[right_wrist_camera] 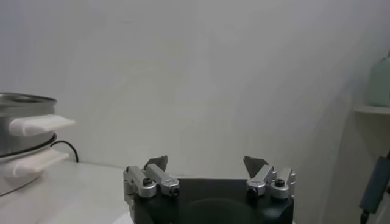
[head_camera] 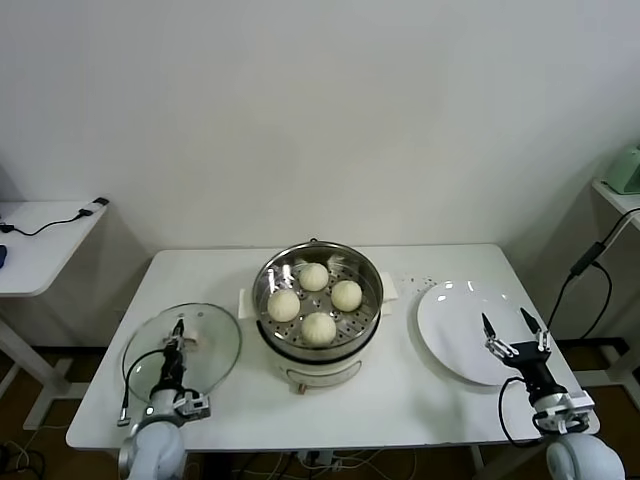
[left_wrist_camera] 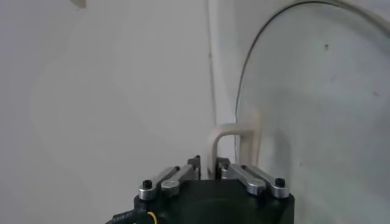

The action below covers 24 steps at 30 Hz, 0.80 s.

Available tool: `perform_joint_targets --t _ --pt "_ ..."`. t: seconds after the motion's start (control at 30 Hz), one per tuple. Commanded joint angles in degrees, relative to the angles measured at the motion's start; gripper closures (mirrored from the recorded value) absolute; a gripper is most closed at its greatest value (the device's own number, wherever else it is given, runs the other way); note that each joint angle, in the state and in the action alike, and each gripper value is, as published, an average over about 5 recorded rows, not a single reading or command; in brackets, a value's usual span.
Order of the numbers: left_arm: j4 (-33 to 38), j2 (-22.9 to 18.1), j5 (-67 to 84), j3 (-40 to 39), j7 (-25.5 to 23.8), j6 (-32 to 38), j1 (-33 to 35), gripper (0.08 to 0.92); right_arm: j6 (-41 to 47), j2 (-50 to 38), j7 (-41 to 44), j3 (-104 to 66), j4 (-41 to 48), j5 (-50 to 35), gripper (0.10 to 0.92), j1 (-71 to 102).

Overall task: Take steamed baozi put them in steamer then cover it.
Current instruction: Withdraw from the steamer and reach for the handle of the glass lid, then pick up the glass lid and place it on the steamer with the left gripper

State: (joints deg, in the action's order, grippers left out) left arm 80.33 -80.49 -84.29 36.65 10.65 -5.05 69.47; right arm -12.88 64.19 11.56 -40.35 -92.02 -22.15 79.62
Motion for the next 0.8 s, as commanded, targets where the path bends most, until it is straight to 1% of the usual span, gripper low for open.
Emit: perform_joint_targets --t 0.03,0.1,0.17,0.4,0.6,0.8 --pt "3.11 0.71 3.48 0.0 0.45 0.17 0.58 0.783 -0.23 0.3 0.24 -0.17 0.45 0.47 0.203 -0.02" --pt "5.79 1.4 4.7 0.1 0.32 -0.05 1.6 0.83 -0.26 0.26 0.31 -0.32 0.54 0.45 0.203 -0.11" --pt "9.15 2.32 5.94 0.28 0.06 -0.51 2.93 0.851 -0.3 0.18 0.34 -0.51 0.65 0.39 0.203 -0.21" --pt "23.96 7.35 10.23 1.7 -3.1 -4.72 10.13 0.853 -0.55 -0.11 0.4 -1.24 1.23 0.29 0.203 -0.47" --pt "34.42 12.75 12.47 1.72 -4.45 -12.32 13.86 0.853 -0.78 -0.34 0.41 -1.36 2.05 0.54 0.203 -1.07" --pt "40.36 19.15 13.64 -1.2 -6.21 -20.68 13.7 0.853 -0.91 -0.71 0.46 -0.77 3.07 0.8 0.203 -2.34"
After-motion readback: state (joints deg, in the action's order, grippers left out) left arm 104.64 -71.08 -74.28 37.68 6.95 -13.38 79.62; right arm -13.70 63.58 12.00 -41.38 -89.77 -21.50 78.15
